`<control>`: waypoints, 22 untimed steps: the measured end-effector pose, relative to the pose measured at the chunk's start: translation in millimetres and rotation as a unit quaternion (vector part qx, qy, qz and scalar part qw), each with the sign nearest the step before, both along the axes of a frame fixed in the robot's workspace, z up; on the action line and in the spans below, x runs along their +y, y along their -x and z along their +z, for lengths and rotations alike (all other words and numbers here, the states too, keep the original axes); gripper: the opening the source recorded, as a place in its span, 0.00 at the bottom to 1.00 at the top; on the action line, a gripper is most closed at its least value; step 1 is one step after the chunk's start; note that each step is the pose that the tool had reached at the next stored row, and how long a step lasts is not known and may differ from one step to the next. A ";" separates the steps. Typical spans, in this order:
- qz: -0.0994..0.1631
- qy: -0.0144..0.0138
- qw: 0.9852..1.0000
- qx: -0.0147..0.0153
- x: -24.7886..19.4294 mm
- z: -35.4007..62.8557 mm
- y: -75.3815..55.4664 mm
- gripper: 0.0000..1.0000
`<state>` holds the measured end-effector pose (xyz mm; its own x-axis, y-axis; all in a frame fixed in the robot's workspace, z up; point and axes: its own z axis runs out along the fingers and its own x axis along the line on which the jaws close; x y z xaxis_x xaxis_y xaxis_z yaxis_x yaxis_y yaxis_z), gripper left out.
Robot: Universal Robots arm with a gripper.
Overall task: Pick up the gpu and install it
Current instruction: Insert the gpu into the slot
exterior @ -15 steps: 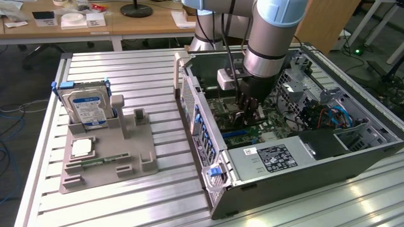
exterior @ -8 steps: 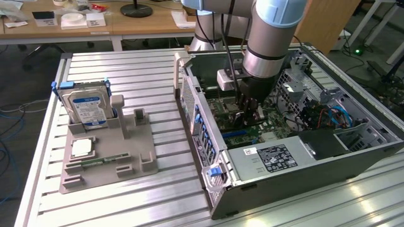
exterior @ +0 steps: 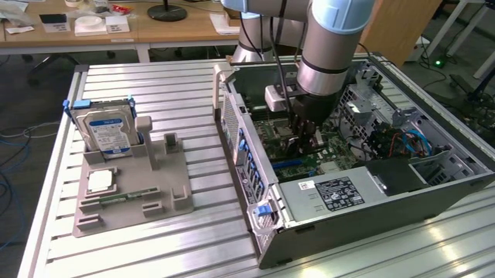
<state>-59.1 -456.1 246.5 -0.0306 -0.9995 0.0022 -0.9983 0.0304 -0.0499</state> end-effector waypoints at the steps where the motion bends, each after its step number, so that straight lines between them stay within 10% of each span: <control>1: 0.000 0.000 1.000 0.000 -0.4 -0.2 0.0 0.28; 22: 0.000 0.000 1.000 0.000 -2.5 -9.0 6.3 0.28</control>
